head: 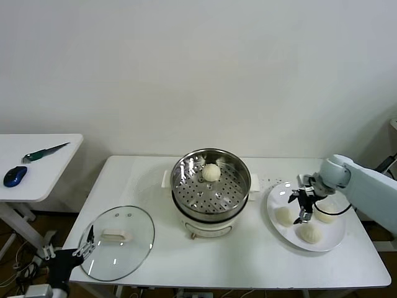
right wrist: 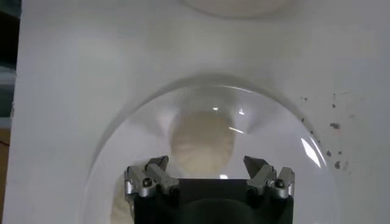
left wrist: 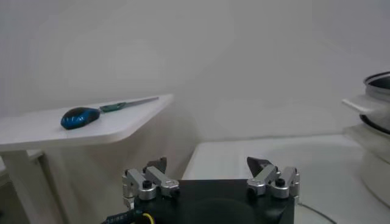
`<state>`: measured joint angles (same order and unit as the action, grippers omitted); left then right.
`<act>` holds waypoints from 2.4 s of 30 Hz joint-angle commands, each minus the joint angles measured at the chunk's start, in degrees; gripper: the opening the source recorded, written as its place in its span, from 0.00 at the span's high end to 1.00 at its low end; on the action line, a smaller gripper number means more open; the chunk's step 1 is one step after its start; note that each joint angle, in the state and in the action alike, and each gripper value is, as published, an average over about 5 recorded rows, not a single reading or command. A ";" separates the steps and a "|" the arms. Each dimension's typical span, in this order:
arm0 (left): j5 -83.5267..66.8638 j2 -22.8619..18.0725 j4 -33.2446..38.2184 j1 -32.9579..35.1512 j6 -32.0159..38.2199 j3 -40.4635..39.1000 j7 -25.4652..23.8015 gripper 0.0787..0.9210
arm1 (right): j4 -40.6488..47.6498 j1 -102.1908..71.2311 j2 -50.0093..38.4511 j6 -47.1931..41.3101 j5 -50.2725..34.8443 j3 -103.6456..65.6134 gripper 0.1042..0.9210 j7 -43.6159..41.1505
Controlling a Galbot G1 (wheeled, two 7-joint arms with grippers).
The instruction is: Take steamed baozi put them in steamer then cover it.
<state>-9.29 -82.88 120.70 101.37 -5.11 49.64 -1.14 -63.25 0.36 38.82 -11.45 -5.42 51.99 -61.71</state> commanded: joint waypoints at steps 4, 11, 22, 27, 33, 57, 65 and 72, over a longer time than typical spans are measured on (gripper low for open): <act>0.07 -0.03 -0.25 -0.09 0.04 0.07 0.03 0.12 | 3.06 -3.37 3.19 -0.33 1.39 -2.38 0.12 -0.05; 0.16 -0.02 -0.35 -0.15 0.03 0.05 0.05 0.12 | 2.99 -3.30 3.20 -0.01 1.70 -2.10 0.17 -0.41; 0.16 0.04 0.19 0.20 0.03 0.06 0.09 0.12 | 1.60 1.36 1.15 0.50 -0.84 -0.29 0.28 -0.47; 0.06 0.13 0.86 0.47 -0.16 0.14 0.10 0.12 | -0.05 13.41 -1.39 0.99 -6.59 7.43 0.29 -0.73; 0.44 0.17 1.43 0.96 -0.31 -0.71 0.19 0.12 | -1.16 36.60 0.19 1.01 -20.16 25.62 0.29 -0.61; 4.52 2.33 3.94 0.80 -0.53 -5.37 -0.43 0.12 | -7.32 41.45 27.85 -10.08 -37.25 31.51 0.29 9.05; 4.56 2.60 3.80 0.42 -0.72 -5.44 -0.51 0.12 | -3.05 35.95 36.25 -10.24 -36.07 31.33 0.29 10.04; 4.35 3.02 3.37 0.62 -0.64 -5.06 -0.47 0.12 | -0.92 31.85 38.45 -10.08 -33.70 31.67 0.29 10.16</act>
<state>-5.01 -80.04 124.05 102.02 -5.74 44.69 -1.60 -65.72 35.40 71.73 -20.86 -39.21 83.32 -52.40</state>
